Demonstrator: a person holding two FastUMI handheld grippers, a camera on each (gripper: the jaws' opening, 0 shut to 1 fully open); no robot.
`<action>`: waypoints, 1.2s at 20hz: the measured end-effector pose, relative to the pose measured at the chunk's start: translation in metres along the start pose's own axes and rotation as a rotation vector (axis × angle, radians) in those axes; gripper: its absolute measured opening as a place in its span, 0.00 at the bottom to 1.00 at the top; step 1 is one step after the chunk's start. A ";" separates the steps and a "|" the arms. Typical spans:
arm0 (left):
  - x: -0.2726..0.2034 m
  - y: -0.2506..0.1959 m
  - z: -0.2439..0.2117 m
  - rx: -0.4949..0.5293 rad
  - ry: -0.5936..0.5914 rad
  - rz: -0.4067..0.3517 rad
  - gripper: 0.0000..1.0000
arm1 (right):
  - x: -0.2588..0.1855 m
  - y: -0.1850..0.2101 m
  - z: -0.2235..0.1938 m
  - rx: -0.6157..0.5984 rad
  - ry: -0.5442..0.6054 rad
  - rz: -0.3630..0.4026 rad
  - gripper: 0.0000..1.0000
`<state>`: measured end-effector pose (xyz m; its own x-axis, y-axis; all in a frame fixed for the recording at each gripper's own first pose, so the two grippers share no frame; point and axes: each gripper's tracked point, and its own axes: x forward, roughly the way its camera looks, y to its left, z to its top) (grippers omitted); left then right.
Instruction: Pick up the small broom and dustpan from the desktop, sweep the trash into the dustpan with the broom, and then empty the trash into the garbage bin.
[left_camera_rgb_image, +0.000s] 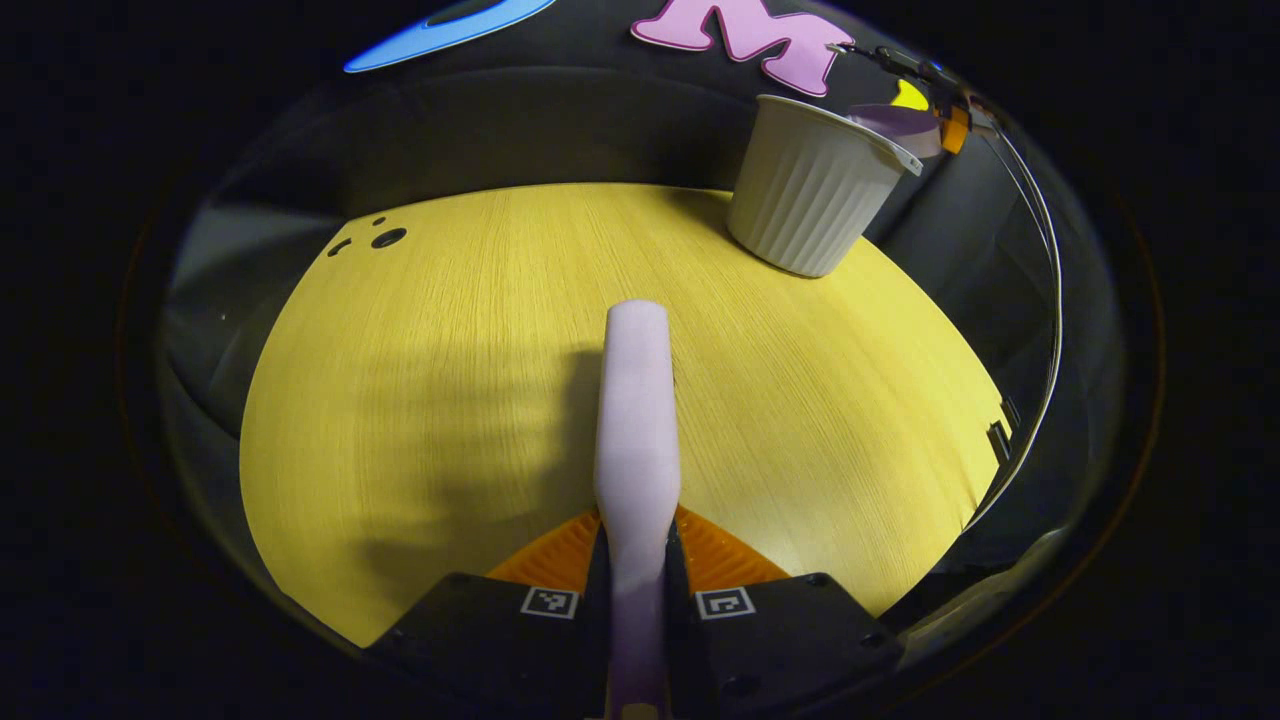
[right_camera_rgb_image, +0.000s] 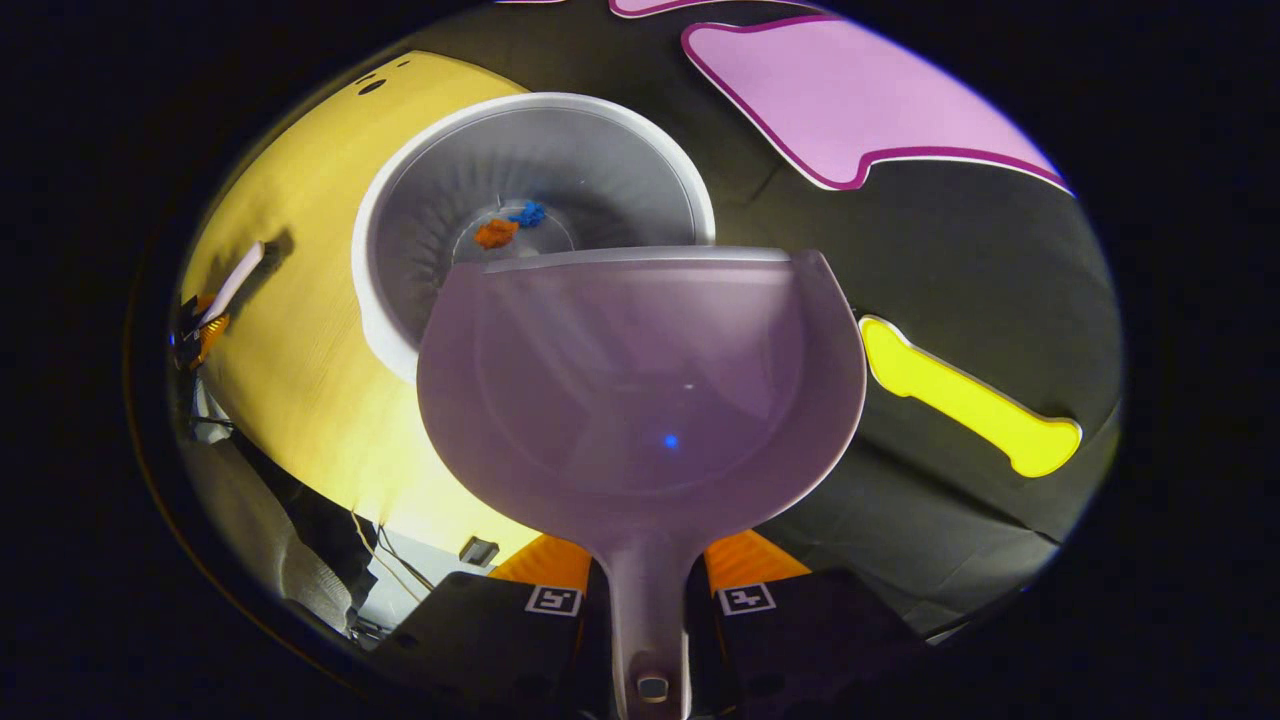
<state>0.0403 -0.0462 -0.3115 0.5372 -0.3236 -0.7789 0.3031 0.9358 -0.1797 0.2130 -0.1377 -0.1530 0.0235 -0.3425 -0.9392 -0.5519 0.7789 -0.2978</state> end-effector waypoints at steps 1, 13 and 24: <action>0.000 0.000 0.001 0.000 -0.002 0.003 0.28 | 0.001 0.000 -0.002 0.002 -0.004 0.000 0.34; -0.005 -0.002 0.012 0.017 -0.015 0.026 0.28 | -0.038 0.023 -0.025 0.237 -0.289 0.178 0.35; -0.014 -0.006 0.020 0.018 -0.032 0.054 0.31 | -0.059 0.140 -0.072 0.203 -0.438 0.316 0.35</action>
<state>0.0472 -0.0504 -0.2875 0.5783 -0.2776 -0.7671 0.2873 0.9494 -0.1269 0.0741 -0.0464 -0.1271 0.2504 0.1394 -0.9580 -0.4185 0.9079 0.0228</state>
